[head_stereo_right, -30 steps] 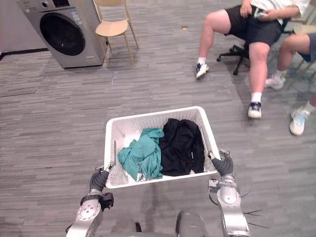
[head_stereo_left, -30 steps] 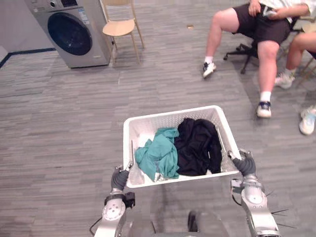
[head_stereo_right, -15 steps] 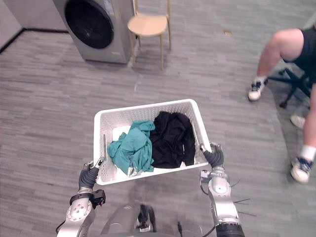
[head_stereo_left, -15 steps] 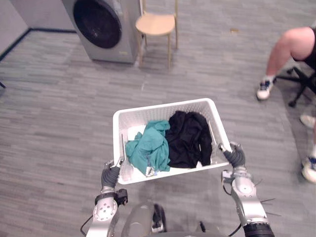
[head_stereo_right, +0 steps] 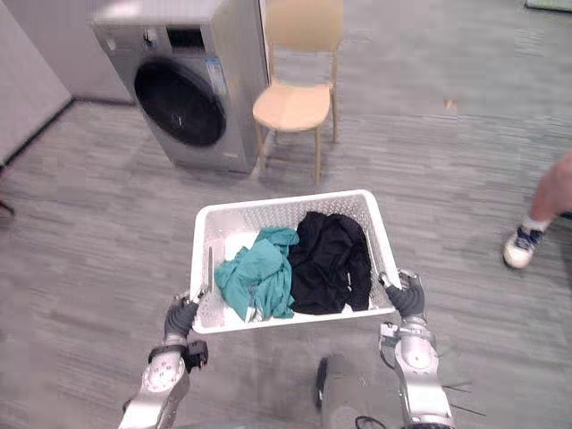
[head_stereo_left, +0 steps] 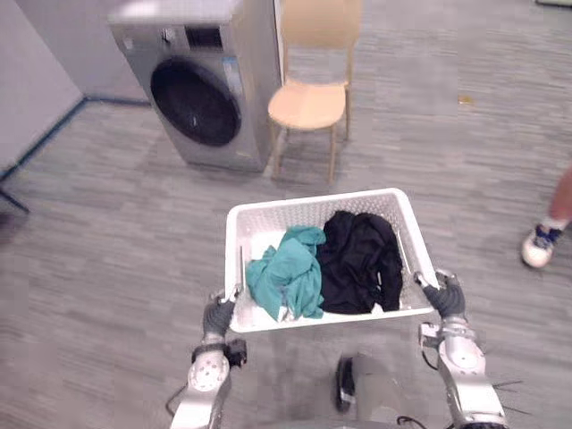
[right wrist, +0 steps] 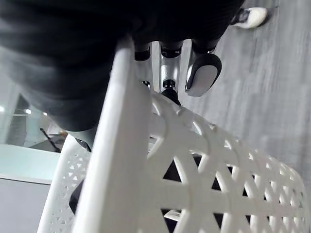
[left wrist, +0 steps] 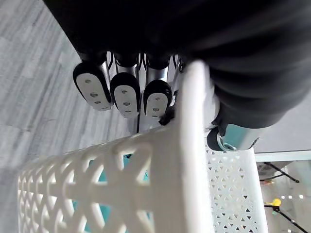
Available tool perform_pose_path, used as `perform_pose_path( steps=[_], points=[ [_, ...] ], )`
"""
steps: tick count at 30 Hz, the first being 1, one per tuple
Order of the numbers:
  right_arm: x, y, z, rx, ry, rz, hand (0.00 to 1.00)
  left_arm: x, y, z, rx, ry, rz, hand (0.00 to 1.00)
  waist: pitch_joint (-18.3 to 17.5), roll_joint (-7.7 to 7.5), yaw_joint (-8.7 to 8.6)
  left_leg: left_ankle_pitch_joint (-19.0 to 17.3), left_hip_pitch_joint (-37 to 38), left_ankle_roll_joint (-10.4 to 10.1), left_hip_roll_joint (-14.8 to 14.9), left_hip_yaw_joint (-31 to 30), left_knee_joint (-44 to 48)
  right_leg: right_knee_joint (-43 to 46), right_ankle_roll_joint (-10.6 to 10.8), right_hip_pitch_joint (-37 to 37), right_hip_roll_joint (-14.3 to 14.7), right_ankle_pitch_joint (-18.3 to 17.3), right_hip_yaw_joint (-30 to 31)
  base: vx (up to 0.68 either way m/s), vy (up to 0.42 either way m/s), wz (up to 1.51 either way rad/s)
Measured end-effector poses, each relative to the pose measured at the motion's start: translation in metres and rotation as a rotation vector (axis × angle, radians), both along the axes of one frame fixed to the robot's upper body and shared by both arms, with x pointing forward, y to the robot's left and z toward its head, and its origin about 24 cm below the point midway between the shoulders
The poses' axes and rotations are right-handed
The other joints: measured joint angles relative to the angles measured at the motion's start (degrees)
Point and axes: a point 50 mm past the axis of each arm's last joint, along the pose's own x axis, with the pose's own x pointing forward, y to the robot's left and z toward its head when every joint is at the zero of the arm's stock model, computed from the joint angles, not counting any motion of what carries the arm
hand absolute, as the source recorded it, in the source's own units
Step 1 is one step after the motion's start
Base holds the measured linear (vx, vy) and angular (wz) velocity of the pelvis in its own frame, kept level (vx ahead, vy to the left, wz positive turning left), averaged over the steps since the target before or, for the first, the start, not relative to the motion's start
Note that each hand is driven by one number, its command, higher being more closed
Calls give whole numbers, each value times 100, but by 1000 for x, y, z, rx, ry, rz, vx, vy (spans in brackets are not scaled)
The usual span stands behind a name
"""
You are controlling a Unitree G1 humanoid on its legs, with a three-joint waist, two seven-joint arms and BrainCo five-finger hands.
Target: Pick up the laundry basket with both hands and put the clothes into the washing machine.
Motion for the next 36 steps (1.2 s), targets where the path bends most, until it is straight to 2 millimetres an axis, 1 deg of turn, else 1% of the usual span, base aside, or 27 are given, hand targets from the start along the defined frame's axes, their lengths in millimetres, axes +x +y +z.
perform_pose_path(
  steps=[1,2,3,4,5,6,8,9,10,12,13,15,16,17,18,20,22,24,25,26,27,28,30,31,32,34,36],
  points=[
    [4,3,4,9,-25,-3,100,4,3,4,8,-26,1,100,36,-51,135,-690,-610,341,269,142,632,-307,-12,428,150,-102,116,735,-15,-55],
    [6,4,5,13,-32,0,100,7,5,6,14,-36,-2,100,53,-137,209,-944,-901,420,276,216,611,-521,13,675,147,-121,198,718,18,-36],
    [8,6,7,22,-41,1,100,10,8,9,26,-52,-8,100,71,-362,246,-1398,-1418,537,230,444,262,-1034,47,1152,62,-101,291,695,23,-9],
    [9,8,8,28,-51,3,100,10,11,11,32,-65,-10,100,99,-591,283,-1730,-1850,505,78,579,-476,-1418,76,1554,-68,-83,348,695,41,-10],
    [10,8,9,26,-56,4,100,11,11,12,30,-67,-10,100,121,-676,335,-1811,-2015,481,-58,581,-1023,-1569,80,1733,-150,-84,384,677,105,-27],
    [13,7,11,17,-63,8,100,11,10,12,22,-70,-8,100,185,-785,370,-1788,-2244,398,-324,460,-2229,-1754,181,2033,-318,-140,482,660,185,-49],
    [17,5,14,2,-69,19,100,9,9,12,19,-66,-7,100,165,-731,426,-1255,-2387,-117,-569,42,-4246,-1951,579,2419,-491,-380,676,654,247,-61],
    [17,5,10,-5,-50,25,100,8,10,12,23,-64,-7,100,155,-695,466,-341,-2295,167,-603,120,-4443,-2114,853,2735,-559,-548,878,800,400,-34],
    [16,7,3,17,-23,11,100,11,11,13,29,-63,-6,100,84,-809,342,-798,-2352,483,-805,170,-4001,-2014,850,2817,-808,-543,970,803,415,-16],
    [12,5,0,20,-12,0,100,11,9,15,42,-66,-17,100,72,-815,328,-1345,-2370,795,-949,256,-3439,-1045,941,2565,-1086,-578,1123,674,356,5],
    [11,5,-1,25,-9,-3,100,11,9,15,44,-63,-19,100,71,-817,324,-1534,-2316,839,-967,317,-3316,-555,1009,2406,-1159,-564,1184,648,332,-11],
    [9,7,-7,50,12,-19,100,11,12,13,62,-47,-26,100,64,-932,251,-2018,-1798,1006,-1212,393,-3211,2233,1975,1393,-1503,-55,1518,622,267,8],
    [9,7,-10,55,22,-20,100,10,12,13,67,-43,-30,100,59,-947,232,-2088,-1578,1028,-1294,388,-3309,2843,1811,1196,-1590,-55,1410,624,172,25],
    [8,8,-14,62,37,-21,100,9,13,11,71,-31,-29,100,62,-928,207,-2131,-1029,1065,-1411,379,-3673,3590,1281,882,-1733,-202,1060,621,129,10],
    [8,9,-15,66,39,-21,100,8,14,11,74,-27,-28,100,39,-836,211,-2128,-495,1060,-1442,366,-4195,3754,982,572,-1685,-350,747,608,114,1],
    [10,11,-12,67,24,-13,100,9,16,13,88,-34,-33,100,-19,-737,199,-2082,133,983,-1442,363,-4848,3414,711,-8,-1523,-625,239,584,70,-9],
    [11,11,-10,65,9,-10,100,12,17,16,94,-50,-37,100,-27,-714,143,-2057,581,870,-1430,337,-5275,2348,500,-556,-1260,-768,-143,562,27,2],
    [13,12,-9,65,1,-7,100,13,18,17,97,-55,-34,100,-12,-709,54,-2135,1091,460,-1396,398,-5635,97,368,-923,-752,-160,-326,644,-26,3],
    [11,11,-10,60,7,-6,100,12,18,16,96,-52,-35,100,-22,-726,8,-2273,1542,219,-1446,419,-5807,-1003,21,-967,-429,971,-279,797,-57,-2],
    [10,10,-11,56,13,-5,100,12,17,15,95,-48,-36,100,-41,-727,-39,-2309,1694,164,-1461,384,-5841,-1105,-244,-915,-354,1543,-218,828,-32,-28],
    [14,8,-9,37,13,5,100,12,13,11,70,-34,-25,100,-136,-361,4,-2298,1798,48,-1233,395,-5774,-854,-289,-909,-129,1388,-162,699,-26,-42],
    [16,6,-6,31,7,5,100,17,13,11,72,-38,-28,100,-128,-369,56,-2096,1748,-40,-1210,362,-5475,-527,-317,-965,-156,1101,-53,665,-37,-46],
    [12,2,-9,26,24,-8,100,19,7,7,60,-24,-43,100,-125,-396,-20,-1472,1529,-34,-1245,239,-4537,15,-250,-851,-390,640,-41,636,-102,9],
    [4,-3,-13,11,49,-15,100,14,2,3,41,-4,-51,100,-85,-428,-141,-419,1098,-112,-1057,252,-3095,-12,-190,-292,-497,200,-294,604,-91,17],
    [2,-4,-13,10,50,-24,100,11,0,1,36,4,-58,100,-103,-285,-105,-285,734,-178,-703,280,-1980,-292,-88,85,-374,73,-281,583,-56,-9],
    [2,-2,-10,18,35,-27,100,9,2,1,43,5,-58,100,-104,-178,26,-956,-192,20,21,457,-115,-714,-92,674,-56,1,-123,527,62,-50],
    [2,0,-9,27,31,-28,100,9,3,1,47,1,-58,100,-60,-339,100,-1459,-693,100,159,519,-91,-1154,5,1153,-99,63,101,485,83,-46]
  ],
)
